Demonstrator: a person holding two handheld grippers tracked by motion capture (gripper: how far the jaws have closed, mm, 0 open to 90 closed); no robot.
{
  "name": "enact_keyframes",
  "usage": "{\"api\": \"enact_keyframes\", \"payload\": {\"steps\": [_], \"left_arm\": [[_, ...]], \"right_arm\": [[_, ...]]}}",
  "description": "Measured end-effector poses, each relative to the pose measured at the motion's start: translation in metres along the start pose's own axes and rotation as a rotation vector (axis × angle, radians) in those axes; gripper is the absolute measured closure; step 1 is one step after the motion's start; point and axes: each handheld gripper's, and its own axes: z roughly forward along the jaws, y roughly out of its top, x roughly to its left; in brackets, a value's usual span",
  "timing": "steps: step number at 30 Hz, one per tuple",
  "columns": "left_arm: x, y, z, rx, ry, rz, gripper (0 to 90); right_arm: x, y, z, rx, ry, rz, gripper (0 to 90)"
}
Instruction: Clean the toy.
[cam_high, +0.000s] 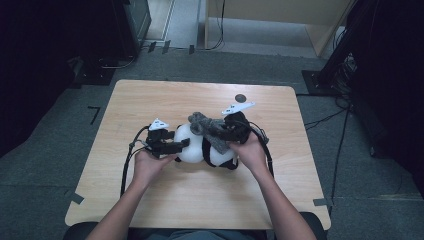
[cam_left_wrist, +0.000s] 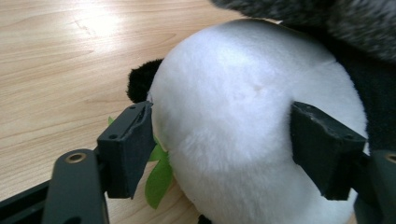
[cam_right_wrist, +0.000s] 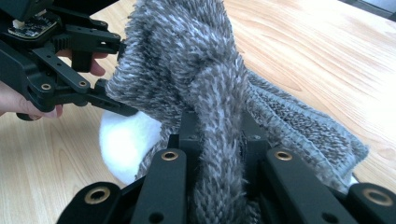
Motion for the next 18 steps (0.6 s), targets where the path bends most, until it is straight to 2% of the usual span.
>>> {"api": "enact_keyframes", "payload": {"steps": [5,11,18], "left_arm": [[-0.002,-0.002,-0.001,-0.022,0.013,0.030,24.5],[0.000,-0.002,0.000,-0.020,0.004,0.007,21.6],[0.000,-0.002,0.000,-0.018,0.005,0.001,21.7]], "right_arm": [[-0.005,-0.007,-0.012,-0.023,-0.015,0.014,77.3],[-0.014,-0.018,-0.028,-0.045,-0.033,0.042,76.8],[-0.027,-0.031,-0.045,-0.054,-0.065,0.073,76.2]]}}
